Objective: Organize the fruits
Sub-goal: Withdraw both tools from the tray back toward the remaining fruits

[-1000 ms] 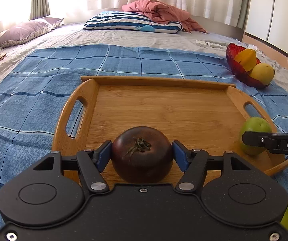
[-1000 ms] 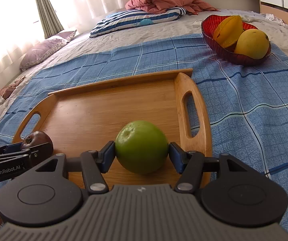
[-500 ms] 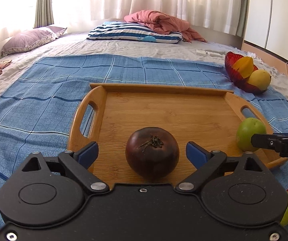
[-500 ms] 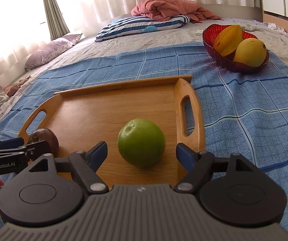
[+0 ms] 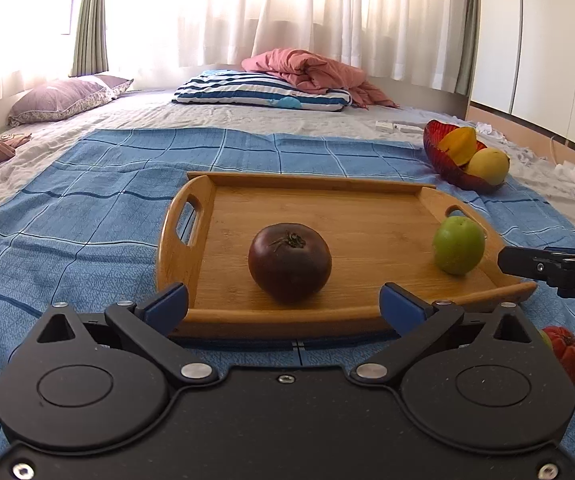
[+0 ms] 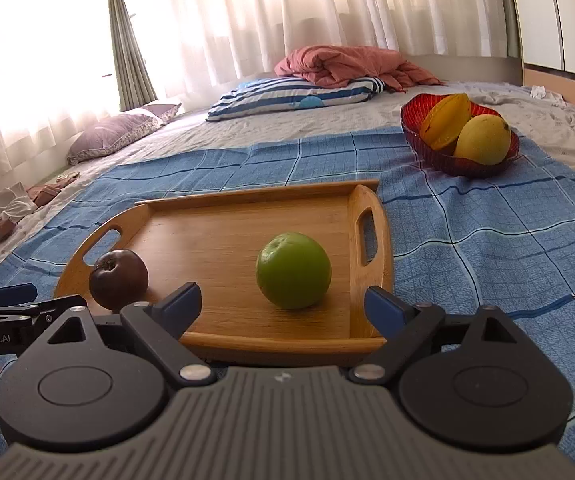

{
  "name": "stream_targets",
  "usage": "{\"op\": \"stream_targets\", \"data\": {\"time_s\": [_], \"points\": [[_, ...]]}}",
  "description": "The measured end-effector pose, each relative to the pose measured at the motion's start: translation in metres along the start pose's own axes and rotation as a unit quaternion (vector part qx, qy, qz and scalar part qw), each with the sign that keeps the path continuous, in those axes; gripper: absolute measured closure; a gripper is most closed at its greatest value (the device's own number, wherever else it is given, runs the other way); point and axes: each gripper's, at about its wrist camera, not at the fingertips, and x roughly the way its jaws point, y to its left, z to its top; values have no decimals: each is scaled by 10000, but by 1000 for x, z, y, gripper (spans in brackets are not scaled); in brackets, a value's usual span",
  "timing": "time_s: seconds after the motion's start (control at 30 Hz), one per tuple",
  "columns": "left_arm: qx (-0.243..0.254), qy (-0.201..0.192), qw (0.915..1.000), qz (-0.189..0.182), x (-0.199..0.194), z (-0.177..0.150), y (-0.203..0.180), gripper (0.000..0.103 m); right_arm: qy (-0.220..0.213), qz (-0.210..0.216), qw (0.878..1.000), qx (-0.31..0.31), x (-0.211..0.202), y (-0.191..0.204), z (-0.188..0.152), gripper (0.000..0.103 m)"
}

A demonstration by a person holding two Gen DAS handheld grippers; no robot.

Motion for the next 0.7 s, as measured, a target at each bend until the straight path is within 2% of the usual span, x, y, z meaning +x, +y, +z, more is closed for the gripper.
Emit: {"op": "stream_targets", "data": {"time_s": [0.1, 0.33, 0.7], "points": [[18, -80, 10000, -23, -13, -12, -2, 0, -193, 37, 9996, -180, -14, 5, -10, 0], [205, -218, 9995, 37, -37, -33, -9, 0, -483, -58, 9972, -561, -41, 14, -33, 0], [298, -170, 9994, 66, -59, -58, -14, 0, -620, -361, 9936, -871, -68, 16, -64, 0]]}}
